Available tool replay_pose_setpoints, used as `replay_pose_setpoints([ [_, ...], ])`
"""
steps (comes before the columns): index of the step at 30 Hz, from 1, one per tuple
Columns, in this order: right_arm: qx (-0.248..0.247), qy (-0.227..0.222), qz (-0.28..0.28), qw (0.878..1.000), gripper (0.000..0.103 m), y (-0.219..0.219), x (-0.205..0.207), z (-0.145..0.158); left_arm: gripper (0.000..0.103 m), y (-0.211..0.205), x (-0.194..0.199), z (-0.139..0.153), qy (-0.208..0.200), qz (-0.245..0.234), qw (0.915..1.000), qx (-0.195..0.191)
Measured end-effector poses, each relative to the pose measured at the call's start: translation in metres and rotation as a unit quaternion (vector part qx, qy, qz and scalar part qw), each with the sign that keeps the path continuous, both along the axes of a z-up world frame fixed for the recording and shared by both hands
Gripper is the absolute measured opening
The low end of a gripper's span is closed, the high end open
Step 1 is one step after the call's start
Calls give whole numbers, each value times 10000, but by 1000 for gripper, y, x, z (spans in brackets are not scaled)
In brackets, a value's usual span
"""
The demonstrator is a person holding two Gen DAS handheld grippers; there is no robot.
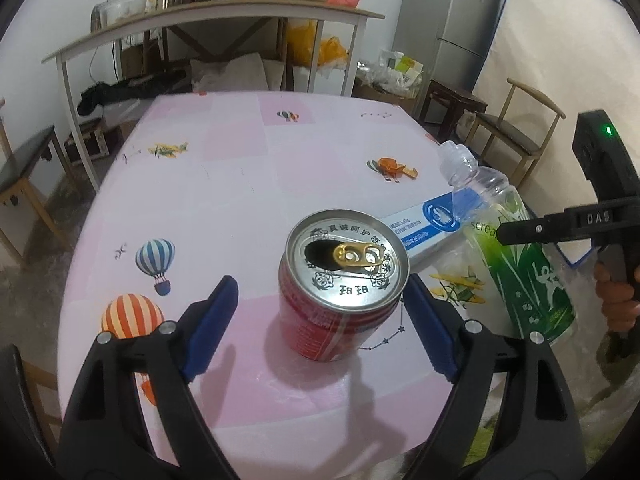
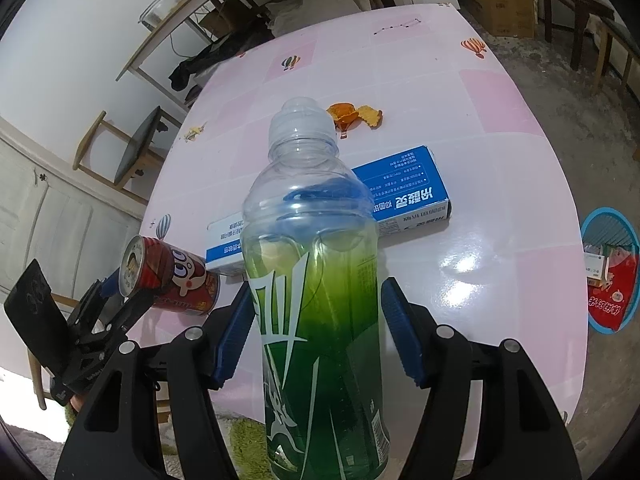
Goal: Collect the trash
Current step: 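Hold the red can in the left tool and bottle in the right tool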
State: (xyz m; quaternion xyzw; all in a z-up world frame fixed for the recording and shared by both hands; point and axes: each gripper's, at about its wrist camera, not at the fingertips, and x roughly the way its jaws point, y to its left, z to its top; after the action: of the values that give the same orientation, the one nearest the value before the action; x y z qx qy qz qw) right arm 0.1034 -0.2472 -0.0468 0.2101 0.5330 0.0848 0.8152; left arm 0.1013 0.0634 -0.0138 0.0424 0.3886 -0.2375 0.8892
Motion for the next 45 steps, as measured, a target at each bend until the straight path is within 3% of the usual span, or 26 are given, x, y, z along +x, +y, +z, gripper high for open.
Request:
replay_pose_setpoints([
  [6,14,4,-8,10000,63,0,1,0,80,-17,-6,-7,-397,-20,9981,472],
  [8,8,-1,-16,10000,62,0,1,1,75,-18,-8,-9,-468,-31,9975,533],
  [13,24,-8,-30,10000,62,0,1,1,68,-14,-4,-12,-195,36,9995,264],
  [20,42,-3,-32,10000,62,0,0,0,63,-15,-1,-16,-43,39,9998,168],
  [45,251,86,-11,9996,60,2,6,-8,63,-16,1,-15,-16,76,9999,147],
])
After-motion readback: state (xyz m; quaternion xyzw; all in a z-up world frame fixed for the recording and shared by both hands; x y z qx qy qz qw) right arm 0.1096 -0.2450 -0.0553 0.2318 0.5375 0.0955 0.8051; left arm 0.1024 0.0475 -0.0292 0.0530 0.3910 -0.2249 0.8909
